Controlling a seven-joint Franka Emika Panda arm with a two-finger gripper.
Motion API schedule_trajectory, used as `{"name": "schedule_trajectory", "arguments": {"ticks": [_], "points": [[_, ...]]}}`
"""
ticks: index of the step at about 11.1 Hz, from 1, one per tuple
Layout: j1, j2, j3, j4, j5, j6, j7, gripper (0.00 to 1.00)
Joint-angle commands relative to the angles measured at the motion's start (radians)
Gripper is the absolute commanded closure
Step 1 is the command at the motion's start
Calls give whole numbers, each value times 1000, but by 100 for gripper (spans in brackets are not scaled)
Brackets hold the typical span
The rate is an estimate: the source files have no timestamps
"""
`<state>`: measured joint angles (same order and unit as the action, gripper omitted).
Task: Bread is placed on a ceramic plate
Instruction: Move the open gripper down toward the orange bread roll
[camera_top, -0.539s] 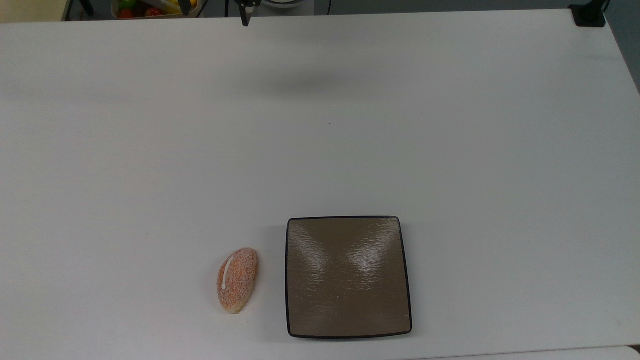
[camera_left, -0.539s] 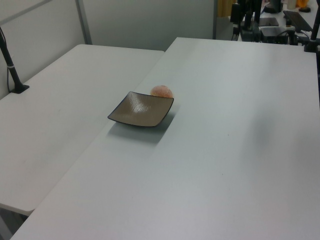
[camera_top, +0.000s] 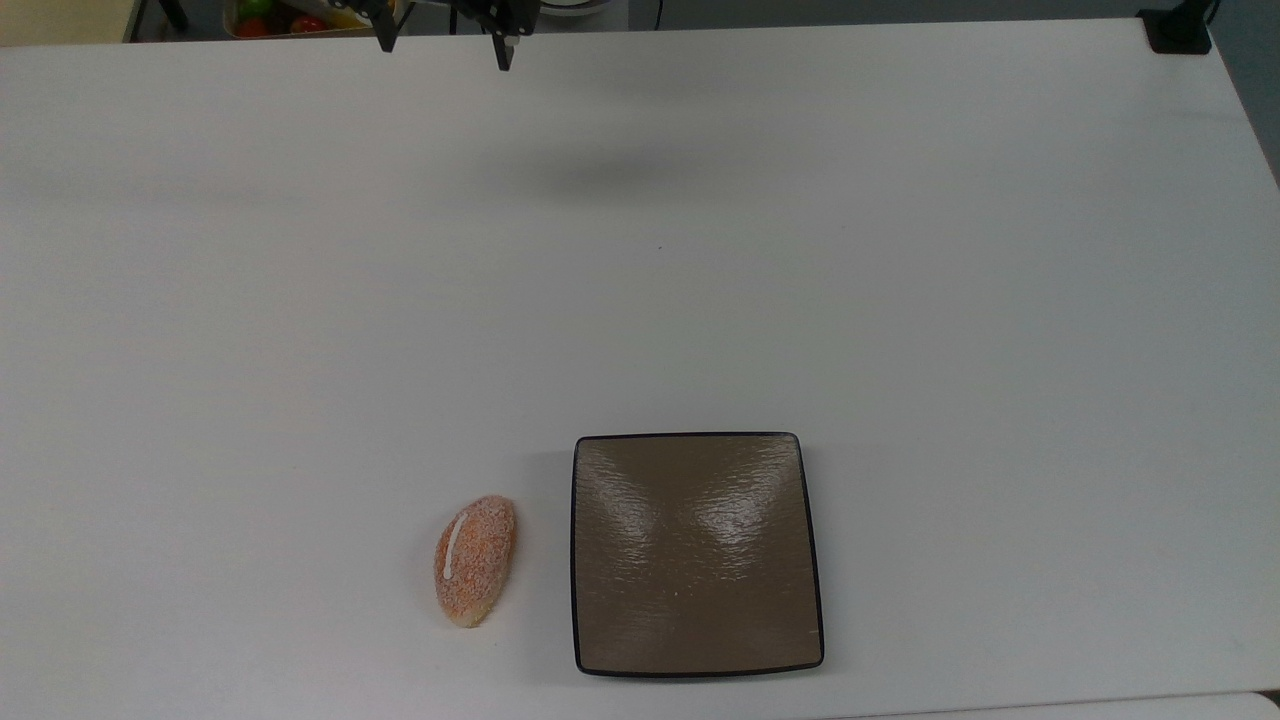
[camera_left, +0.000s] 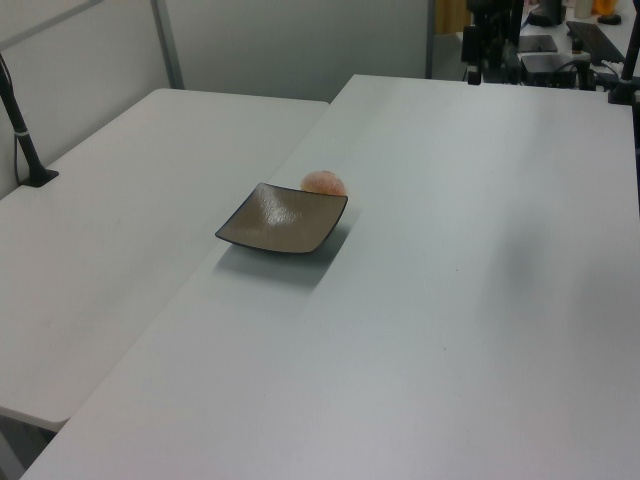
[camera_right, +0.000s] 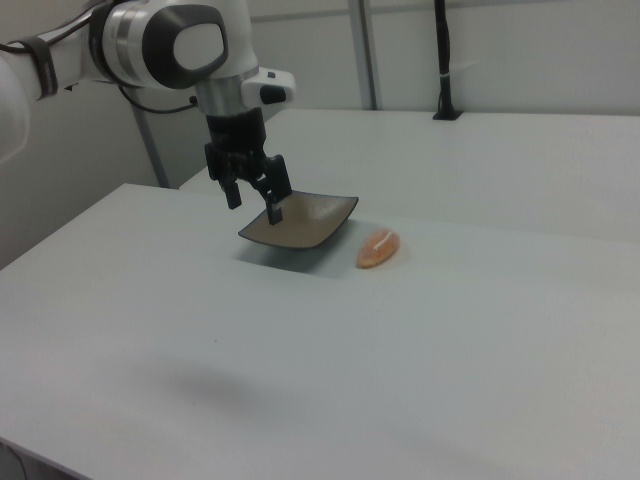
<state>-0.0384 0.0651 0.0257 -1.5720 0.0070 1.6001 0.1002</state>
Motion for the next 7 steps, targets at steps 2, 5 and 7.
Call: {"name": "schedule_trajectory", "arguments": {"ticks": [2,5,7], "points": [[22,15,5,-42,11,150,5,0],[22,97,5,-29,-5,390,65,0],[20,184,5,-1,-28,553,78,0]]}}
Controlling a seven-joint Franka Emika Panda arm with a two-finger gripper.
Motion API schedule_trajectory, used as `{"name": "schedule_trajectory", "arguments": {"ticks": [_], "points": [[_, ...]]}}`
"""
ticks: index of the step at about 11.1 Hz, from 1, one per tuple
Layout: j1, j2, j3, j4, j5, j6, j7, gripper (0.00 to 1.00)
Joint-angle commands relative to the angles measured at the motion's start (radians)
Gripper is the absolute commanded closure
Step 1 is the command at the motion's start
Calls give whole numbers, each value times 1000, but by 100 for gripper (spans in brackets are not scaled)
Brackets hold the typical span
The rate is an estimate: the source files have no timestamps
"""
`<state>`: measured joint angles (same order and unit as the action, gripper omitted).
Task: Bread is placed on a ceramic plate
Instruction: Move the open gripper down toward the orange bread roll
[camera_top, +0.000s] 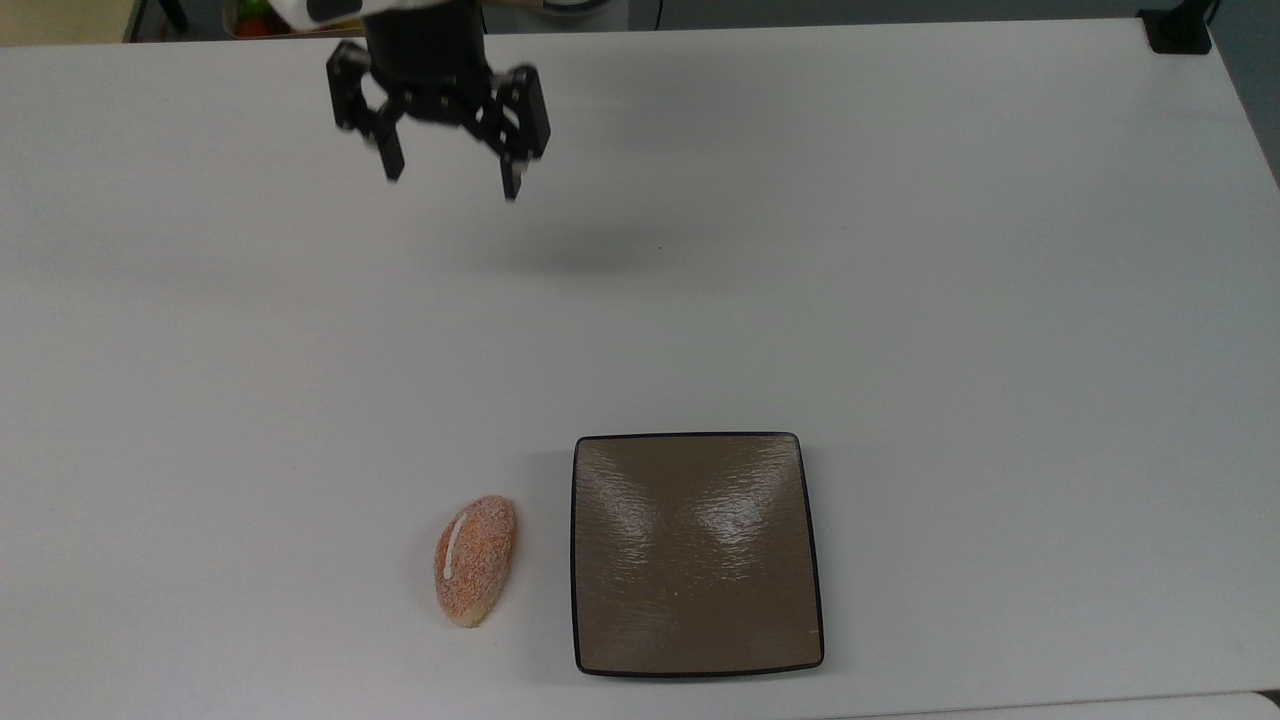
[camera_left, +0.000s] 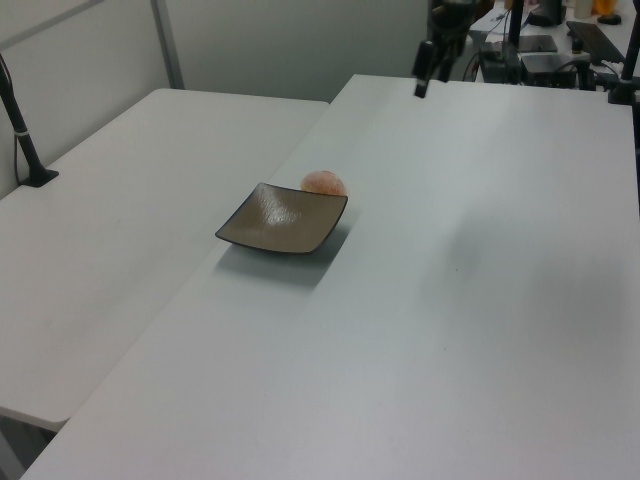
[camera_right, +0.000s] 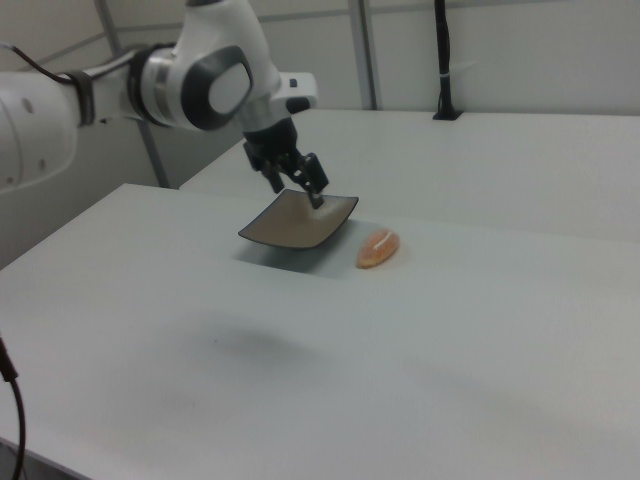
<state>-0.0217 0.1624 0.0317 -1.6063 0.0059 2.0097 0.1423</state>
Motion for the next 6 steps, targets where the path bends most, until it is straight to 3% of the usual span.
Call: {"name": "schedule_trajectory", "arguments": {"ticks": [1,6], "points": [[5,148,-1,64,-44,208,63,0],[9,391,-3,187,-197,431,227,0]]}}
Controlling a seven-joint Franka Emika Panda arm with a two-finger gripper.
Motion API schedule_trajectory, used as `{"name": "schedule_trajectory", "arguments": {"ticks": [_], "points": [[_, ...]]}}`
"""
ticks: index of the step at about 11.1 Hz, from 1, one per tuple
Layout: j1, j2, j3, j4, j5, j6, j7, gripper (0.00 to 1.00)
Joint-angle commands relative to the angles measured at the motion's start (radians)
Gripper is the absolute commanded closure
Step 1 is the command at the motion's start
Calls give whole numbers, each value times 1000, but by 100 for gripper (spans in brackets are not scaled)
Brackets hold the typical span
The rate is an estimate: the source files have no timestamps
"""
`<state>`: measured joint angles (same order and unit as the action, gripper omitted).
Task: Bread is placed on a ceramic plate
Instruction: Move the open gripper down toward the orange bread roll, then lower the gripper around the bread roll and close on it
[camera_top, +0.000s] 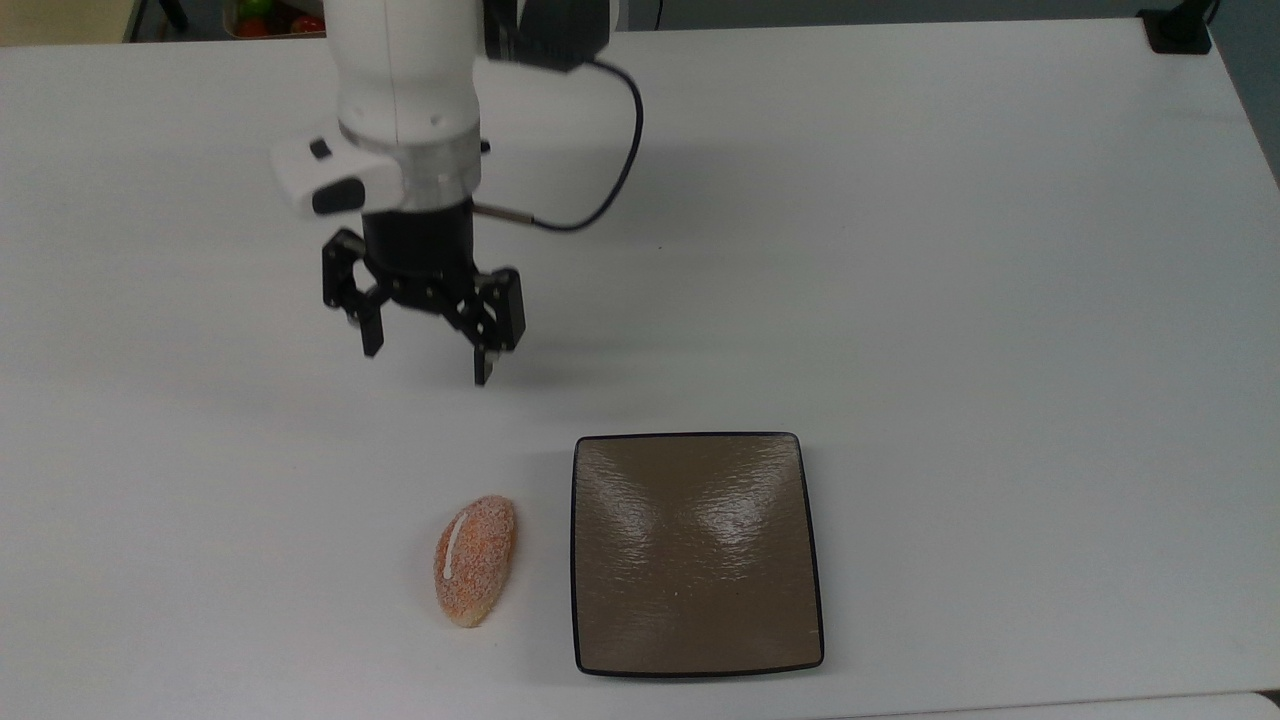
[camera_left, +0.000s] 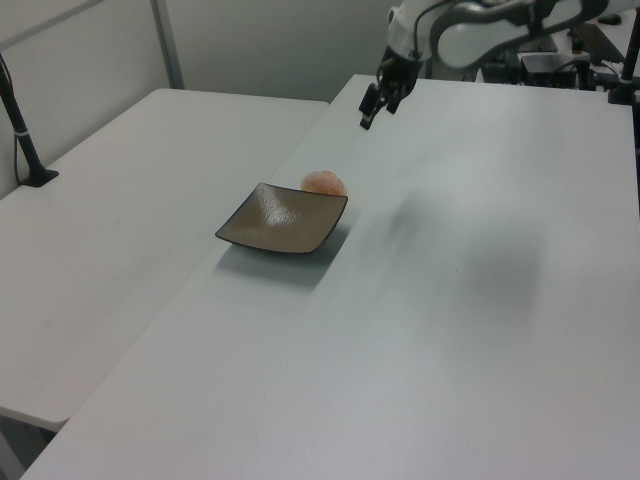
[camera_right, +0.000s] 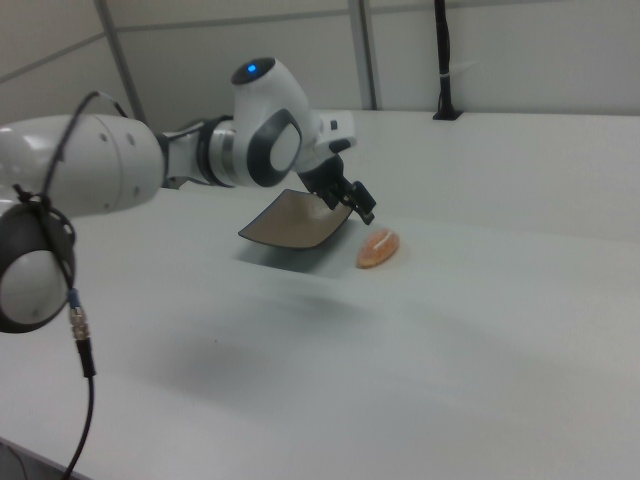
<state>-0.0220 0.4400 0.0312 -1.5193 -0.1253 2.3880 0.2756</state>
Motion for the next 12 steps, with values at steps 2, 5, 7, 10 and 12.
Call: {"name": "schedule_trajectory", "arguments": {"ticks": [2,5,7,10,12], "points": [[10,205,-2,143,-164,138,204,0],[8,321,4,217,-273,204,330,0],[10,341,4,222,-284,241,373,0],[10,379,6,238,-289,299,378,0],[10,417,7,283,-303,307,378,0]]}}
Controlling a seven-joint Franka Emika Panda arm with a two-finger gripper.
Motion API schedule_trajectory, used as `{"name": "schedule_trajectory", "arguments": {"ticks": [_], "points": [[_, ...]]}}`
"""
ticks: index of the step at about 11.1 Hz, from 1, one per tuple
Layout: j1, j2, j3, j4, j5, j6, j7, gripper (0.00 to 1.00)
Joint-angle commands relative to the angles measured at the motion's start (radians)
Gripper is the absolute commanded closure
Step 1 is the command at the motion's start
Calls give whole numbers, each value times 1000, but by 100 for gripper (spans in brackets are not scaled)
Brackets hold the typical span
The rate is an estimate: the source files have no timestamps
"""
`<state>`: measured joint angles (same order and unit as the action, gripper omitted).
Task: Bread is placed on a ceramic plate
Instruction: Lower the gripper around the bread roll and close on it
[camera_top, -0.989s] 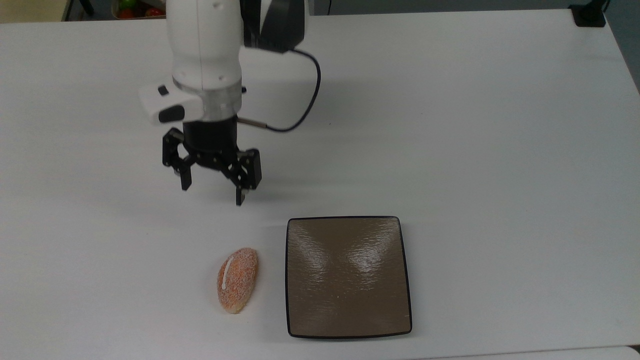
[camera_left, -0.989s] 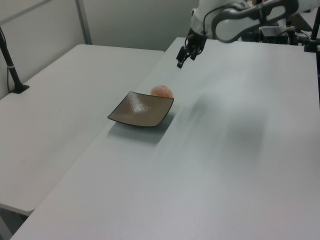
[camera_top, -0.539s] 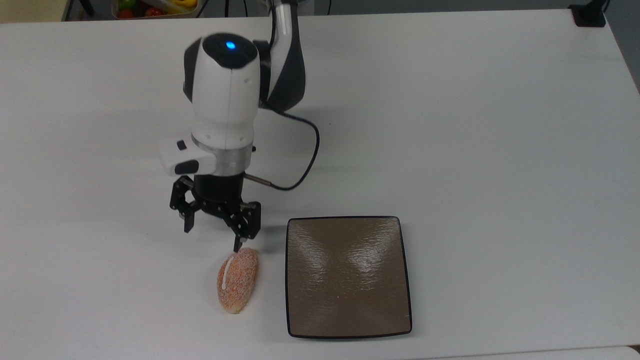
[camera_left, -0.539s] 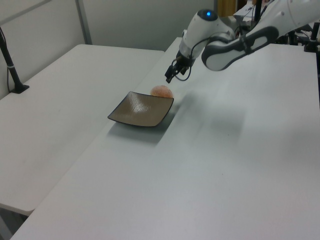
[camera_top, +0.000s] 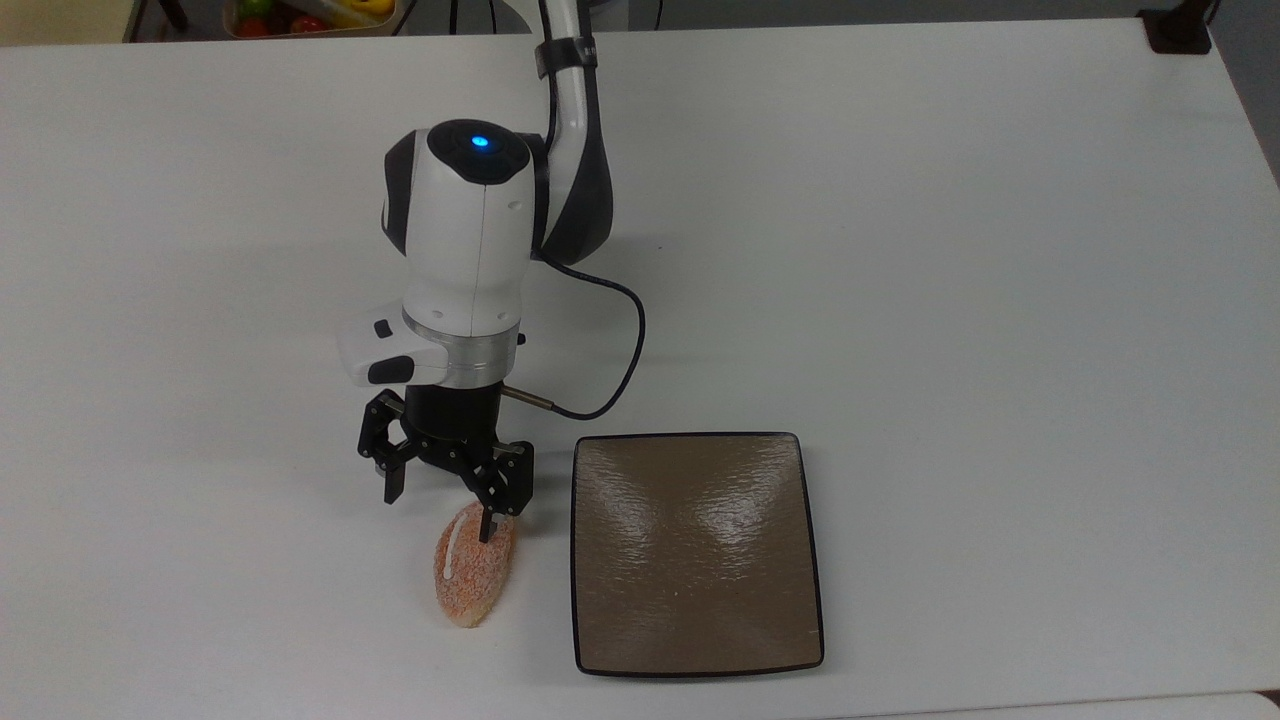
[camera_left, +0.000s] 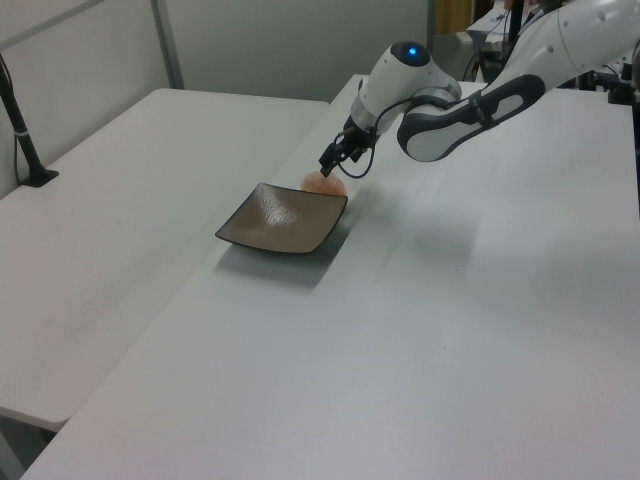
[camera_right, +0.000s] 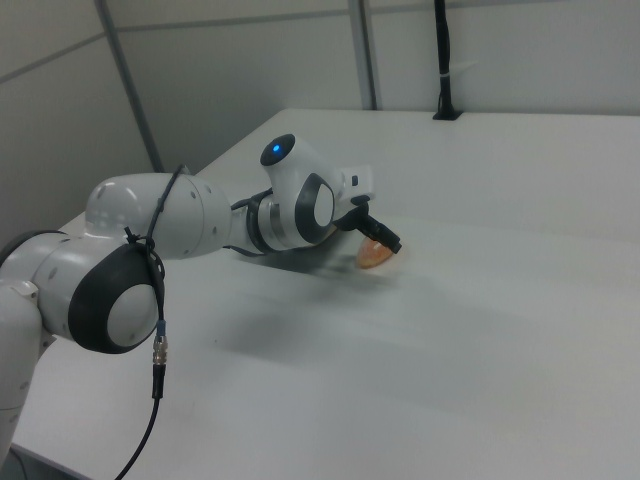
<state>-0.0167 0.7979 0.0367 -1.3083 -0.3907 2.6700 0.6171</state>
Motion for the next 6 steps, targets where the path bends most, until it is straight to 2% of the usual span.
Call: {"name": "schedule_trajectory", "arguments": {"ticks": [1,3,4,5,6], "points": [[4,76,6,86,-39,25,36,0],[9,96,8,101,-42,25,36,1],[21,106,6,101,-42,27,36,4],[21,107,8,106,-46,27,36,15],[23,109,8,106,-50,27,36,35]]}}
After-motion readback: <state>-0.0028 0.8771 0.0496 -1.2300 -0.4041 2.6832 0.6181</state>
